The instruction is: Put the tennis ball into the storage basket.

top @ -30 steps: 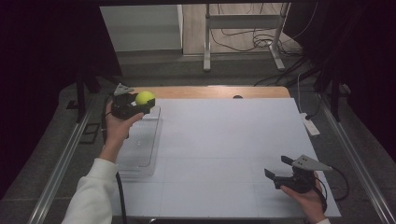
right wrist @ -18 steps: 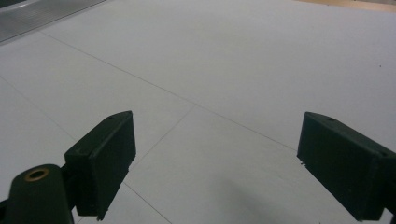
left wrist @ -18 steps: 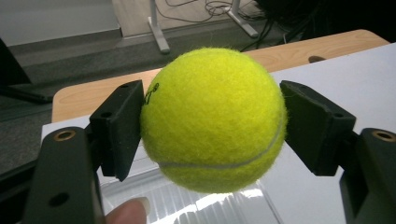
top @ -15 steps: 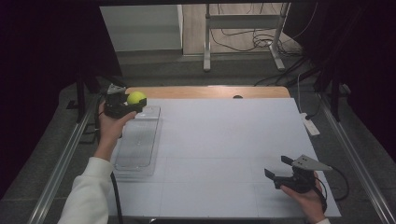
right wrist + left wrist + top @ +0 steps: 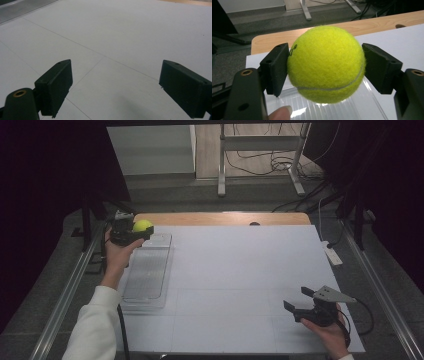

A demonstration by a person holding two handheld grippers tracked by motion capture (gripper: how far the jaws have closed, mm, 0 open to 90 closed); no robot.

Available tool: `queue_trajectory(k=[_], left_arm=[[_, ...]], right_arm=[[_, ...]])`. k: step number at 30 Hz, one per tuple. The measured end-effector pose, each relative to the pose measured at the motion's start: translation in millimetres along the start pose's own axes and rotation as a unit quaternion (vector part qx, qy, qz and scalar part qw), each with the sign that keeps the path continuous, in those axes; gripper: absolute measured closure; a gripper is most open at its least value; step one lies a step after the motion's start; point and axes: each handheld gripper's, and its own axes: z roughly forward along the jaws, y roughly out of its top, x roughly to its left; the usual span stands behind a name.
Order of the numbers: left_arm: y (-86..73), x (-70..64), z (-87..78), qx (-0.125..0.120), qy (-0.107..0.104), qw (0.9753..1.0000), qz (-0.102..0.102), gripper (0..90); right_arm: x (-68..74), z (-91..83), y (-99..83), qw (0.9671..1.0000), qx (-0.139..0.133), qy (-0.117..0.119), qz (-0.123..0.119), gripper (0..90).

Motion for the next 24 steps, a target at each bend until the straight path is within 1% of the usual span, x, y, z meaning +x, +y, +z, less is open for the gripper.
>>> queue_trajectory(k=[9, 10, 16, 20, 24], left_arm=[[-2.4, 7.3, 7.3, 0.012, 0.011, 0.9999, -0.005, 27.0], [-2.7, 8.1, 8.6, 0.015, 0.013, 0.9998, -0.003, 27.0], [-6.0, 12.9, 18.0, 0.034, 0.020, 0.9992, -0.009, 27.0], [-8.9, 15.6, 24.0, 0.049, 0.026, 0.9984, -0.007, 27.0], [-10.7, 17.9, 28.0, 0.055, 0.030, 0.9980, -0.011, 27.0]], right_arm=[[-0.1, 0.0, -0.2, 1.0000, 0.001, 0.001, 0.000, 12.1], [-0.1, 0.0, -0.2, 1.0000, 0.001, 0.001, 0.000, 12.1], [-0.4, -0.1, -0.6, 1.0000, 0.001, 0.000, 0.000, 12.1], [-0.5, -0.5, -0.9, 1.0000, 0.000, 0.000, 0.001, 12.1], [-0.8, -0.7, -1.2, 1.0000, 0.000, -0.001, 0.002, 12.1]])
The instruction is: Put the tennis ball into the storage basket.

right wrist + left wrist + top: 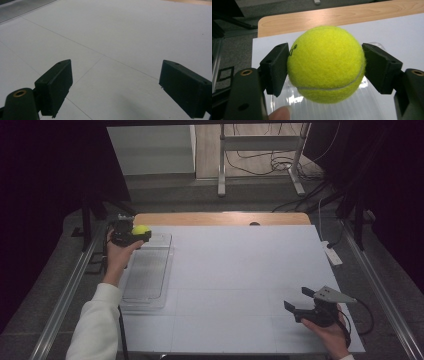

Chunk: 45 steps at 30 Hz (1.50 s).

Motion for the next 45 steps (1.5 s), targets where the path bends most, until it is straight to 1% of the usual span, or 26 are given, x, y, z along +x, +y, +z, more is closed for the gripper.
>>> queue_trajectory(k=[3, 4, 6, 9, 12, 13, 16, 23, 26, 29, 31, 33, 35, 38, 40, 43, 45], left_arm=[[-1.1, 2.6, 3.0, 0.007, 0.005, 1.0000, -0.001, 26.9], [-2.2, 4.2, 5.5, 0.013, 0.007, 0.9999, -0.005, 26.9], [-3.0, 5.1, 7.3, 0.017, 0.009, 0.9998, -0.007, 26.9], [-4.6, 6.2, 10.9, 0.025, 0.012, 0.9996, -0.004, 26.9], [-5.6, 6.8, 13.3, 0.028, 0.016, 0.9995, -0.002, 26.8], [-6.4, 7.0, 15.2, 0.031, 0.015, 0.9994, -0.006, 26.8], [-6.6, 7.1, 15.5, 0.033, 0.016, 0.9993, -0.005, 26.8], [-8.1, 6.7, 14.8, 0.041, 0.016, 0.9990, 0.003, 26.8], [-11.5, 6.1, 15.6, 0.045, 0.017, 0.9988, 0.006, 26.9], [-15.7, 5.0, 17.5, 0.051, 0.020, 0.9984, 0.013, 26.9], [-18.2, 4.6, 18.6, 0.056, 0.018, 0.9982, 0.013, 26.9], [-19.9, 4.7, 19.7, 0.061, 0.020, 0.9978, 0.016, 26.8], [-21.4, 4.1, 21.2, 0.067, 0.019, 0.9975, 0.013, 26.8], [-22.5, 3.6, 24.3, 0.083, 0.018, 0.9962, 0.019, 26.8], [-23.8, 2.1, 27.7, 0.090, 0.017, 0.9956, 0.019, 26.8], [-24.8, 1.1, 31.2, 0.099, 0.017, 0.9946, 0.026, 26.7], [-25.5, 0.3, 34.0, 0.105, 0.018, 0.9940, 0.024, 26.8]], right_arm=[[-0.1, -0.3, -0.2, 1.0000, 0.000, 0.000, 0.000, 12.1], [-0.3, -0.4, -0.4, 1.0000, 0.000, 0.000, 0.000, 12.1], [-0.4, -0.7, -0.5, 1.0000, -0.001, -0.001, 0.000, 12.1], [-0.5, -0.8, -0.7, 1.0000, 0.000, -0.002, 0.000, 12.1], [-0.6, -0.6, -0.7, 1.0000, 0.001, -0.003, 0.000, 12.1], [-0.6, -0.6, -0.7, 1.0000, 0.001, -0.003, 0.000, 12.1], [-0.4, -0.9, -0.8, 1.0000, 0.000, -0.002, 0.001, 12.1], [-0.5, -1.0, -0.9, 1.0000, -0.001, -0.002, 0.002, 12.1], [-0.6, -1.1, -0.9, 1.0000, 0.000, -0.002, 0.002, 12.1], [-0.1, -1.3, -0.6, 1.0000, 0.000, -0.002, 0.000, 12.1], [0.2, -1.6, -0.3, 1.0000, -0.001, -0.002, -0.001, 12.1], [0.2, -1.7, -0.3, 1.0000, -0.001, -0.002, -0.001, 12.1], [0.2, -1.6, -0.3, 1.0000, -0.001, -0.002, -0.001, 12.1], [0.2, -1.5, -0.2, 1.0000, -0.001, -0.001, -0.001, 12.1], [0.2, -1.6, -0.3, 1.0000, -0.001, -0.002, -0.001, 12.1], [0.2, -1.7, -0.3, 1.0000, -0.001, -0.002, -0.001, 12.1], [-0.1, -1.5, -0.4, 1.0000, -0.002, -0.001, 0.000, 12.1]])
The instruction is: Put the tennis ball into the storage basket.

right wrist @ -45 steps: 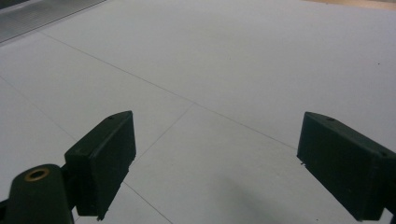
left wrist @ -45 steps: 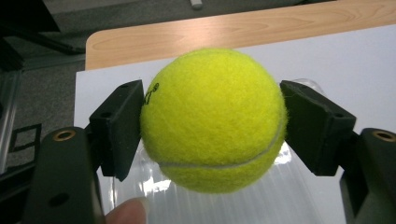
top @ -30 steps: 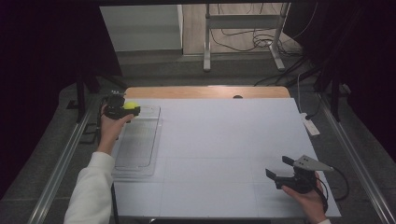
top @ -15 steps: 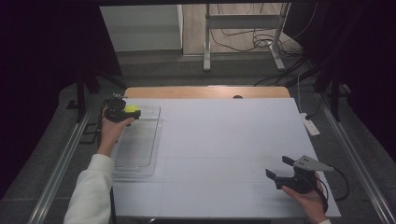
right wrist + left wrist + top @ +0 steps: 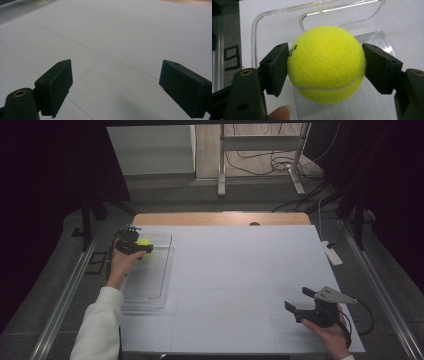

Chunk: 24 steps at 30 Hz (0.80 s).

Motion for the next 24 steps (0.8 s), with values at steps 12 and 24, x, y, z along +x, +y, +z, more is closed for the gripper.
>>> queue_trajectory(k=[12, 24], left_arm=[[0.7, -7.5, 9.2, 0.024, 0.015, 0.9992, 0.027, 26.4], [1.4, -8.8, 7.1, 0.017, 0.022, 0.9993, 0.023, 22.7]], right_arm=[[-0.2, -0.4, -0.2, 1.0000, 0.000, 0.000, 0.000, 12.1], [-0.2, -0.6, -0.2, 1.0000, 0.000, 0.000, 0.000, 12.1]])
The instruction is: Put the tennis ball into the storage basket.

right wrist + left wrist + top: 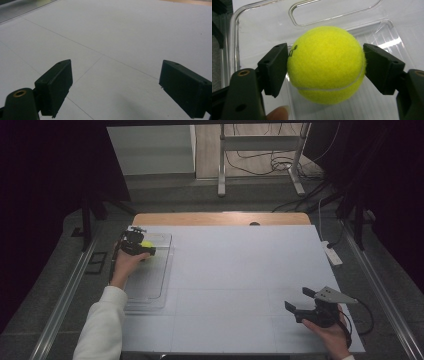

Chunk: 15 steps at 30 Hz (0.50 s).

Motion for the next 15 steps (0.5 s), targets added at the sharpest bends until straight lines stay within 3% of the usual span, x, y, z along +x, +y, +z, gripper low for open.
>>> queue_trajectory(k=[5, 8, 15], left_arm=[[0.8, 0.3, -13.3, -0.038, -0.016, 0.9991, -0.010, 18.5], [0.4, -0.2, -18.6, -0.050, -0.016, 0.9986, -0.011, 18.1], [-6.9, 2.1, -35.8, -0.083, -0.041, 0.9954, -0.022, 17.9]], right_arm=[[-0.2, 0.0, -0.2, 1.0000, 0.000, -0.001, 0.001, 12.1], [-0.1, 0.0, -0.1, 1.0000, 0.000, -0.001, 0.000, 12.1], [0.2, -0.3, 0.0, 1.0000, 0.000, -0.002, 0.000, 12.1]])
